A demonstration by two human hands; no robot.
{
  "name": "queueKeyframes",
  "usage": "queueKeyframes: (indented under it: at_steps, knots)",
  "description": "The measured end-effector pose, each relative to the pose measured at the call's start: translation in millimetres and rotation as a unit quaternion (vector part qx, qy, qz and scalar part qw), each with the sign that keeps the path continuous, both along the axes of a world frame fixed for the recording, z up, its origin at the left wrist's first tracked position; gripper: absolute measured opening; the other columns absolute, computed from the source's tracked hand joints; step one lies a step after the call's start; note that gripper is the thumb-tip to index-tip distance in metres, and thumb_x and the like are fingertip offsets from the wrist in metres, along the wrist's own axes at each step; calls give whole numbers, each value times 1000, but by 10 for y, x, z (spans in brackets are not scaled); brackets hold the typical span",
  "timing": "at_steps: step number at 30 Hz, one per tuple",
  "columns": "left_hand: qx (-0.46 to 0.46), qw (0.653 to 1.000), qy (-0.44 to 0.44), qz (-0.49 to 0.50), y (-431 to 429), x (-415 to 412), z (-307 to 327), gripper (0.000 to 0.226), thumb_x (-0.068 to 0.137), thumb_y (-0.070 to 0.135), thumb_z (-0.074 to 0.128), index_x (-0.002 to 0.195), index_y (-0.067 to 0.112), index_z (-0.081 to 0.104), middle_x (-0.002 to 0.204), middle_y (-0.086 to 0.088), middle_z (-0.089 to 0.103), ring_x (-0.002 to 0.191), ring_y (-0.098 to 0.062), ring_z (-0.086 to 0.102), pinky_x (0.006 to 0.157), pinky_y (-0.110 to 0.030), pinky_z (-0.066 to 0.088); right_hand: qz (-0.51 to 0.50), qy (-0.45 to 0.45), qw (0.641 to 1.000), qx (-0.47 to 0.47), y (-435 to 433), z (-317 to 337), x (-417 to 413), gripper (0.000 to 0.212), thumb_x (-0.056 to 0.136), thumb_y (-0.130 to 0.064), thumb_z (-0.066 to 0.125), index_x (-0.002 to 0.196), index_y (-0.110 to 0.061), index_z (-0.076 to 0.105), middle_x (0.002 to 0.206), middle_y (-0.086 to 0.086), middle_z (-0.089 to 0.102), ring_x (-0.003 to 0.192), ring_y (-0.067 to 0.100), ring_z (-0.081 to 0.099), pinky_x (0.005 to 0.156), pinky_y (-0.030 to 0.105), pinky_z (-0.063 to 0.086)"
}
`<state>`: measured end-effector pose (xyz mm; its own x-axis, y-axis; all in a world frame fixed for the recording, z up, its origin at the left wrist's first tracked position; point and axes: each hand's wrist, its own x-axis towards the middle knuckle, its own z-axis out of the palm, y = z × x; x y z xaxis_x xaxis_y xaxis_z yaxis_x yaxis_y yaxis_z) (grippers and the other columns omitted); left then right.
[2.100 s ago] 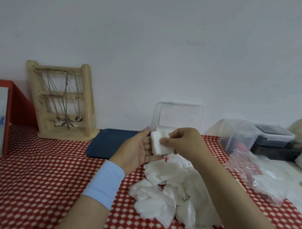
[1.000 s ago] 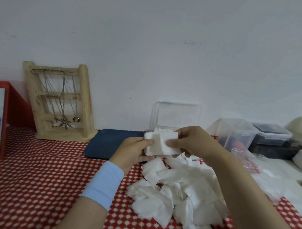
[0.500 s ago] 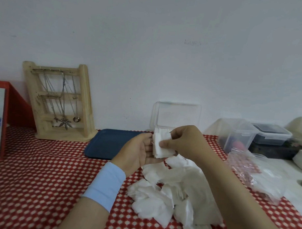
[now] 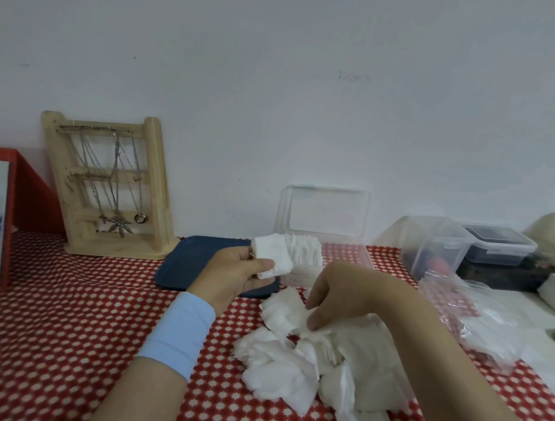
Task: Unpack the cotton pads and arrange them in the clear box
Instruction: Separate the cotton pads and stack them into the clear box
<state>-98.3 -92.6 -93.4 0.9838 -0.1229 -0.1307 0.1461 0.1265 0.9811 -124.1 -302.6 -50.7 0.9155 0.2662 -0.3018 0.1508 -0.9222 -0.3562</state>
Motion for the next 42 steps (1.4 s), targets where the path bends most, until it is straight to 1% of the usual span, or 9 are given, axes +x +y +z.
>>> queueKeyframes:
  at_steps: [5, 9, 14, 20, 23, 27, 32, 36, 42]
  knots:
    - [-37, 999, 16, 0, -49, -21, 31, 20, 97, 11, 66, 115, 2, 69, 109, -15, 77, 94, -21, 77, 72, -29, 63, -5, -38, 997, 65, -45, 75, -4, 17, 79, -29, 83, 95, -30, 77, 89, -16, 70, 82, 4, 64, 69, 18, 49]
    - [-53, 998, 29, 18, -78, -27, 36, 20, 100, 13, 62, 111, -1, 68, 111, -20, 75, 98, -30, 75, 71, -34, 64, -40, -43, 975, 216, -134, 148, -13, 11, 80, -20, 83, 82, -23, 72, 72, -8, 67, 58, 1, 56, 54, 14, 42]
    - [-60, 998, 26, 9, -130, -41, 47, 23, 99, 13, 62, 115, -3, 68, 113, -22, 74, 100, -31, 75, 73, -37, 64, -84, -27, 915, 394, -121, 144, 1, 11, 79, -11, 84, 88, -10, 78, 76, 12, 71, 66, 19, 57, 70, 34, 47]
    - [-92, 994, 23, -53, -200, -88, 95, 29, 103, 19, 58, 120, -2, 67, 114, -20, 75, 106, -32, 74, 85, -43, 63, -153, -32, 863, 481, 48, 82, 25, 16, 82, -6, 81, 83, -7, 65, 71, 14, 71, 61, 19, 67, 48, 22, 43]
    - [-103, 992, 9, -72, -222, -101, 106, 34, 104, 22, 55, 124, -4, 64, 118, -22, 73, 111, -33, 72, 96, -49, 58, -185, -67, 857, 477, 95, 61, 27, 18, 79, -9, 84, 92, -4, 72, 72, 5, 74, 55, 13, 67, 43, 19, 44]
    - [-102, 994, 17, -46, -226, -95, 77, 30, 103, 17, 57, 121, -6, 66, 113, -21, 75, 105, -32, 74, 86, -42, 63, -192, -130, 891, 391, 72, 26, 59, 11, 75, -15, 86, 80, -13, 77, 70, 2, 76, 61, 14, 70, 65, 29, 59]
    - [-89, 995, 30, -29, -249, -114, 54, 29, 102, 20, 60, 122, -1, 67, 112, -17, 76, 103, -28, 75, 84, -37, 63, -198, -123, 862, 449, 25, 107, 50, 17, 76, -15, 87, 73, -11, 71, 59, -11, 68, 47, -1, 59, 45, 12, 44]
    - [-108, 992, 21, -53, -303, -139, 67, 31, 105, 19, 53, 125, -1, 66, 115, -19, 75, 109, -30, 73, 87, -37, 62, -189, -59, 846, 495, 108, 109, -15, 17, 78, -14, 86, 74, -9, 70, 53, -11, 65, 41, -2, 54, 40, 10, 38]
    - [-123, 990, 9, -62, -350, -178, 91, 30, 106, 19, 50, 123, 2, 68, 114, -17, 76, 109, -28, 73, 92, -37, 60, -232, -131, 862, 432, 177, -2, 61, 28, 70, -22, 93, 70, -11, 67, 67, -4, 67, 55, 5, 61, 43, 12, 42]
